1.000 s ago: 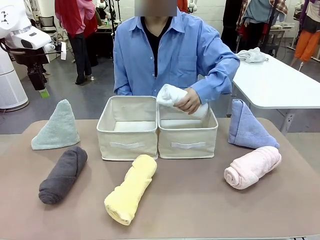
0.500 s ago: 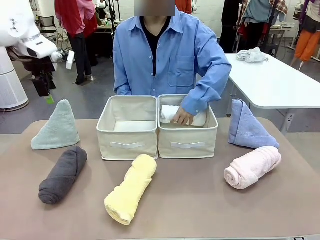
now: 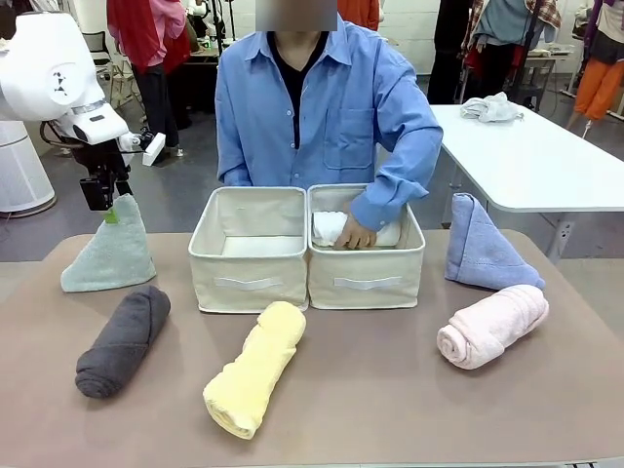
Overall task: Sort the towels based on their folding style.
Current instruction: Pick up one triangle-folded towel and place it in the left Fabric basket.
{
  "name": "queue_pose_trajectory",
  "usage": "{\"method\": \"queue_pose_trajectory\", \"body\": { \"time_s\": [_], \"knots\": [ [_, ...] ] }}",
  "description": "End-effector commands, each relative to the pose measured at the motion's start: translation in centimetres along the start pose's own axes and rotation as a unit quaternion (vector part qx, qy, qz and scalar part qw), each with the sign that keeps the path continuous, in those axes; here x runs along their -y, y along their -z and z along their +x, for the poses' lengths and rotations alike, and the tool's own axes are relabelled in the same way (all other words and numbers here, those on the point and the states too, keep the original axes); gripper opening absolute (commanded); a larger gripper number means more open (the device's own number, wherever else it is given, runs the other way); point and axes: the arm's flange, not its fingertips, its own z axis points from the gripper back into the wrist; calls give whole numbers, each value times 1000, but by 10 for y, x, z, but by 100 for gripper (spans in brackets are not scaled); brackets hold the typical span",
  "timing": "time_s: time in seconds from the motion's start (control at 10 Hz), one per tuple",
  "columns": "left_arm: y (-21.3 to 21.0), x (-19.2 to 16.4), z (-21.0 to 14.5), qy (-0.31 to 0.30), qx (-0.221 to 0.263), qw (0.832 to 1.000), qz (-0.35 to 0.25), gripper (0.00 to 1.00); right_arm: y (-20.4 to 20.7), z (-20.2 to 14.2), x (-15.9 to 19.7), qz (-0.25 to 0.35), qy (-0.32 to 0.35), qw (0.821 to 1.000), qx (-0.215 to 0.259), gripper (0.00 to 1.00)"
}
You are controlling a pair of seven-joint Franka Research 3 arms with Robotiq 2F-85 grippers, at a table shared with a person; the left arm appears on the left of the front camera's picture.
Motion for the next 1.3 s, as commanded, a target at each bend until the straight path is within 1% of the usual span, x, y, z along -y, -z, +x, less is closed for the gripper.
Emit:
{"method": "queue_pose_trajectory", "body": {
  "time_s": [0.0, 0.1, 0.3, 0.4, 0.5, 0.6, 0.8, 0.9, 1.1, 1.2],
  "knots": [
    [2, -11, 4, 9, 12, 1000, -17, 100, 1, -1, 0, 6, -3, 1000, 4, 100],
    [8, -12, 6, 1, 3, 1000, -28, 100, 1, -1, 0, 6, -3, 1000, 4, 100],
    [17, -15, 7, -6, -3, 999, -34, 100, 1, -1, 0, 6, -3, 1000, 4, 100],
    [17, -17, 8, -5, -1, 999, -31, 42, 1, -1, 0, 6, -3, 1000, 4, 100],
    [16, -16, 7, -3, -3, 1000, -25, 41, 1, -1, 0, 6, -3, 1000, 4, 100],
    [14, -16, 7, 0, -5, 1000, -22, 0, 1, -1, 0, 6, -3, 1000, 4, 100],
    [14, -15, 6, 5, -7, 1000, -20, 0, 1, -1, 0, 6, -3, 1000, 4, 100],
    [15, -15, 5, 4, -12, 1000, -18, 17, 1, -1, 0, 6, -3, 1000, 4, 100],
    [15, -15, 4, 2, -14, 1000, -20, 0, 1, -1, 0, 6, -3, 1000, 4, 100],
    [12, -14, 3, -2, -17, 1000, -20, 0, 1, -1, 0, 6, -3, 1000, 4, 100]
  ]
}}
